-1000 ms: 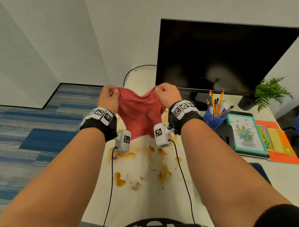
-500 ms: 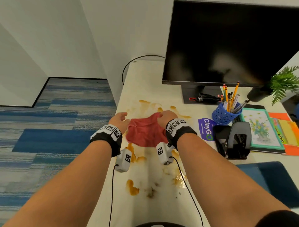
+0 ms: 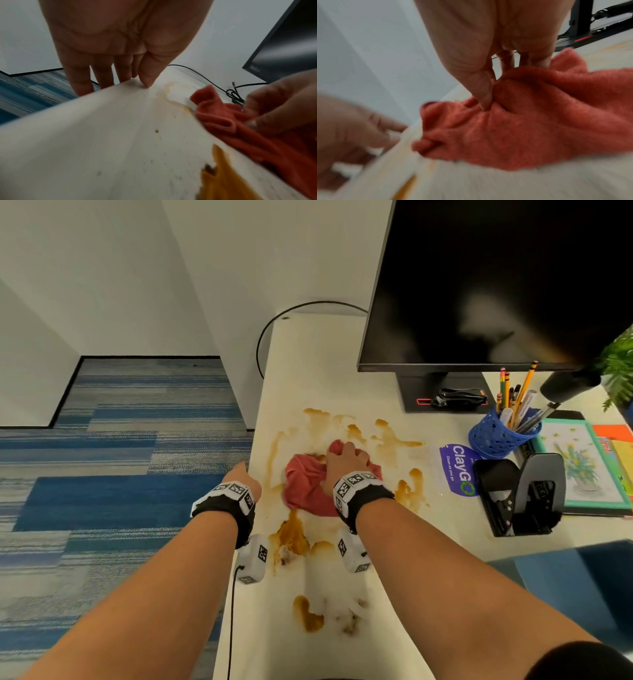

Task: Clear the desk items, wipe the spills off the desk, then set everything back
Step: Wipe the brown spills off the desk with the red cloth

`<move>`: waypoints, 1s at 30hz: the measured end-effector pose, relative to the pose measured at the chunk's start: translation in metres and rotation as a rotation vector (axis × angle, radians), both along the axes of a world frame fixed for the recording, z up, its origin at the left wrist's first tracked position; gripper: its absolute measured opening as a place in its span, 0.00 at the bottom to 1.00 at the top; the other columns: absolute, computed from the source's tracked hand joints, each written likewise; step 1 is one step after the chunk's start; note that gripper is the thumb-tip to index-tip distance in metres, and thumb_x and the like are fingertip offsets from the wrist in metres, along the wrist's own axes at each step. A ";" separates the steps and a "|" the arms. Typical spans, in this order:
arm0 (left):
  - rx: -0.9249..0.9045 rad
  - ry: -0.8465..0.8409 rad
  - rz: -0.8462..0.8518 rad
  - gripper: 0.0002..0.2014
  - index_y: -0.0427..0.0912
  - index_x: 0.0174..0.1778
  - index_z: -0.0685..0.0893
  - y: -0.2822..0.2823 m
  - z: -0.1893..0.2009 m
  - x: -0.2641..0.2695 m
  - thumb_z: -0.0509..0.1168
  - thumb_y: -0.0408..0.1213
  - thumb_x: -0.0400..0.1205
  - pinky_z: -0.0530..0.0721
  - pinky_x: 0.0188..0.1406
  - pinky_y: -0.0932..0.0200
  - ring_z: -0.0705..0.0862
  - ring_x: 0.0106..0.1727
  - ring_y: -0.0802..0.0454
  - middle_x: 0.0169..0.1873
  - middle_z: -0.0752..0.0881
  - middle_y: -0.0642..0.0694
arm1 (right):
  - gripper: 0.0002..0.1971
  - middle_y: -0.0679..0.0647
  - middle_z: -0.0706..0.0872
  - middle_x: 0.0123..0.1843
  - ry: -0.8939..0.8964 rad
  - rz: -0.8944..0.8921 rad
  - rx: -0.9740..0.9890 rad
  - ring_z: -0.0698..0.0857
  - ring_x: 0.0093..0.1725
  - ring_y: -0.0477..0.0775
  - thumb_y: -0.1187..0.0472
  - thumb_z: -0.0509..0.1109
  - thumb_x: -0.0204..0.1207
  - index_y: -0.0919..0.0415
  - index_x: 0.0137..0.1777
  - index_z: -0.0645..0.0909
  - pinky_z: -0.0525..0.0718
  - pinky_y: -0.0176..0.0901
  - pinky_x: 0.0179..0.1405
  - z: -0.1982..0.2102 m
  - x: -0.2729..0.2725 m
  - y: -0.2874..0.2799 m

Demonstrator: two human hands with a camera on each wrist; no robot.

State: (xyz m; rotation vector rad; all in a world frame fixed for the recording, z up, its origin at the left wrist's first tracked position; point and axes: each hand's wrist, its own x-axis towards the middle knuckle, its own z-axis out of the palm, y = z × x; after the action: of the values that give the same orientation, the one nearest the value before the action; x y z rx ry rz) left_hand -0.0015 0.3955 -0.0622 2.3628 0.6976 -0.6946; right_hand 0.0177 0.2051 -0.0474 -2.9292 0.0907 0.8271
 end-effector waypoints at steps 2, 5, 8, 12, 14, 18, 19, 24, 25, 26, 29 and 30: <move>0.017 0.027 -0.018 0.19 0.38 0.70 0.73 0.002 -0.001 0.005 0.57 0.31 0.82 0.78 0.58 0.53 0.80 0.63 0.38 0.65 0.80 0.37 | 0.23 0.61 0.66 0.72 -0.011 -0.081 0.089 0.72 0.69 0.68 0.59 0.66 0.77 0.58 0.72 0.74 0.80 0.57 0.65 0.010 0.013 -0.005; 0.031 0.037 -0.096 0.17 0.37 0.69 0.75 0.000 0.002 0.014 0.56 0.34 0.85 0.77 0.57 0.54 0.80 0.63 0.39 0.65 0.80 0.38 | 0.20 0.61 0.67 0.71 -0.121 -0.274 0.190 0.73 0.69 0.66 0.65 0.64 0.76 0.59 0.69 0.77 0.78 0.52 0.66 0.023 0.035 -0.015; 0.034 0.052 -0.144 0.17 0.39 0.70 0.75 0.002 0.004 0.020 0.57 0.34 0.84 0.77 0.54 0.55 0.81 0.62 0.39 0.65 0.81 0.38 | 0.23 0.60 0.69 0.68 -0.282 -0.407 0.180 0.73 0.68 0.64 0.65 0.64 0.75 0.58 0.71 0.74 0.78 0.51 0.63 0.029 0.054 -0.035; 0.012 0.044 -0.131 0.19 0.42 0.71 0.76 0.009 0.001 0.022 0.60 0.35 0.82 0.76 0.48 0.59 0.80 0.49 0.44 0.57 0.83 0.41 | 0.28 0.59 0.63 0.79 -0.010 -0.453 -0.026 0.62 0.78 0.68 0.56 0.62 0.78 0.57 0.78 0.66 0.68 0.67 0.74 -0.003 0.073 -0.049; 0.012 0.038 -0.130 0.22 0.45 0.73 0.74 0.010 0.000 0.022 0.60 0.34 0.82 0.76 0.48 0.60 0.80 0.51 0.43 0.62 0.82 0.40 | 0.31 0.59 0.52 0.85 0.109 -0.474 -0.093 0.50 0.83 0.70 0.52 0.58 0.82 0.62 0.83 0.57 0.56 0.72 0.79 -0.022 0.076 -0.048; 0.000 0.024 -0.083 0.25 0.50 0.75 0.72 0.011 -0.005 0.024 0.61 0.33 0.81 0.77 0.46 0.60 0.80 0.47 0.45 0.54 0.83 0.42 | 0.37 0.61 0.42 0.86 0.106 -0.502 -0.074 0.45 0.84 0.71 0.47 0.59 0.83 0.60 0.85 0.48 0.51 0.71 0.80 -0.014 0.082 -0.038; -0.003 0.019 -0.073 0.25 0.51 0.76 0.72 0.012 -0.006 0.025 0.61 0.33 0.81 0.77 0.45 0.60 0.79 0.46 0.46 0.52 0.83 0.43 | 0.37 0.61 0.41 0.86 0.103 -0.480 -0.051 0.44 0.84 0.71 0.46 0.60 0.82 0.59 0.85 0.48 0.51 0.72 0.80 -0.013 0.086 -0.035; 0.008 -0.008 -0.079 0.26 0.52 0.76 0.71 0.014 -0.019 0.021 0.61 0.33 0.81 0.77 0.42 0.62 0.82 0.50 0.46 0.59 0.84 0.43 | 0.36 0.57 0.36 0.86 0.078 -0.250 0.072 0.38 0.83 0.73 0.44 0.60 0.80 0.43 0.85 0.47 0.44 0.76 0.78 -0.017 0.103 -0.004; 0.013 -0.014 -0.079 0.26 0.52 0.76 0.71 0.015 -0.021 0.021 0.60 0.34 0.80 0.77 0.40 0.63 0.82 0.50 0.46 0.56 0.84 0.44 | 0.36 0.56 0.36 0.86 0.069 -0.179 0.089 0.38 0.83 0.73 0.45 0.60 0.80 0.43 0.85 0.46 0.44 0.75 0.78 -0.018 0.104 0.006; 0.014 -0.019 -0.080 0.26 0.53 0.76 0.71 0.015 -0.023 0.021 0.61 0.34 0.80 0.77 0.38 0.63 0.82 0.47 0.47 0.51 0.83 0.46 | 0.37 0.55 0.36 0.86 0.057 -0.102 0.101 0.38 0.83 0.73 0.45 0.60 0.80 0.43 0.85 0.46 0.43 0.75 0.78 -0.019 0.105 0.017; 0.017 -0.020 -0.095 0.27 0.55 0.76 0.71 0.017 -0.025 0.020 0.62 0.36 0.80 0.77 0.39 0.60 0.82 0.43 0.49 0.44 0.84 0.47 | 0.39 0.52 0.38 0.87 0.058 0.133 0.151 0.39 0.84 0.71 0.52 0.64 0.78 0.43 0.85 0.46 0.41 0.73 0.79 -0.021 0.098 0.048; 0.019 -0.021 -0.100 0.27 0.56 0.75 0.71 0.018 -0.025 0.020 0.62 0.36 0.79 0.78 0.39 0.59 0.83 0.43 0.48 0.44 0.85 0.46 | 0.40 0.51 0.40 0.87 0.057 0.201 0.165 0.40 0.84 0.71 0.55 0.66 0.76 0.44 0.85 0.48 0.41 0.72 0.79 -0.021 0.093 0.056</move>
State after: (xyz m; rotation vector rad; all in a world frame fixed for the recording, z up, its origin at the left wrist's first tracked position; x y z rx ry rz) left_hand 0.0187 0.4135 -0.0876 2.4320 0.5826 -0.7070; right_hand 0.1102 0.2614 -0.0680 -2.7919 -0.2596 0.8971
